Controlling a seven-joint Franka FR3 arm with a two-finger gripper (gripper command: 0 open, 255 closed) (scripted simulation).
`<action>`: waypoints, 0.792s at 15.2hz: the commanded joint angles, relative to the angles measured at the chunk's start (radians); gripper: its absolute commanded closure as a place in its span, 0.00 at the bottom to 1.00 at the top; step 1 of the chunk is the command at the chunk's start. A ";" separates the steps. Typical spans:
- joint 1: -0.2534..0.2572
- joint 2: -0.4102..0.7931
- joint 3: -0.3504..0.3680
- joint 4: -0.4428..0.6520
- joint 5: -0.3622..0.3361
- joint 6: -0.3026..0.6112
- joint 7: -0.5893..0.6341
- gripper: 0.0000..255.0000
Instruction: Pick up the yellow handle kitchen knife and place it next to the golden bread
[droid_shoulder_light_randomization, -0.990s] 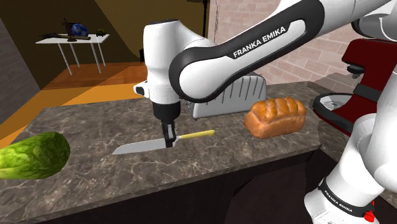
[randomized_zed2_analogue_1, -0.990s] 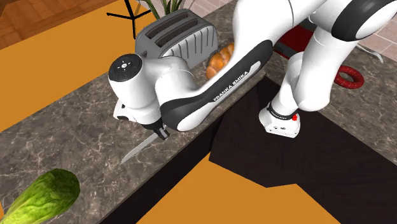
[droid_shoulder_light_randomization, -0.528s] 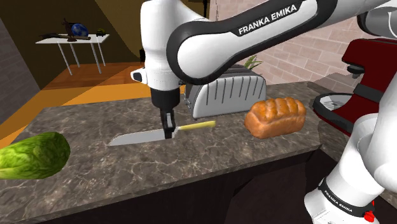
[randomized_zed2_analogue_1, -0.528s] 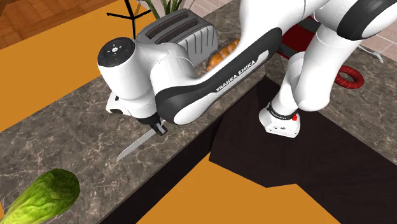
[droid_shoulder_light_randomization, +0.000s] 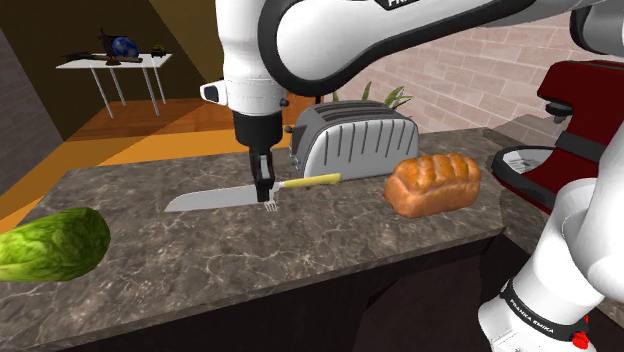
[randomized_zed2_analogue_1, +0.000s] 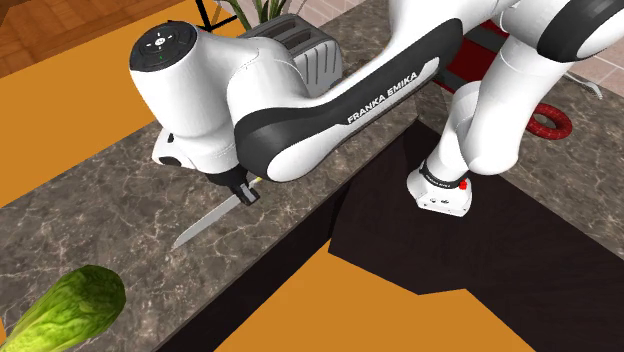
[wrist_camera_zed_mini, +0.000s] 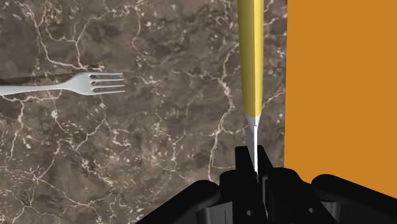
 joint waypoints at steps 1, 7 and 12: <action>-0.001 -0.006 0.000 0.021 0.003 -0.027 -0.002 1.00; 0.000 -0.012 0.001 0.095 0.006 -0.106 -0.004 1.00; 0.001 -0.011 0.001 0.157 0.006 -0.167 -0.004 1.00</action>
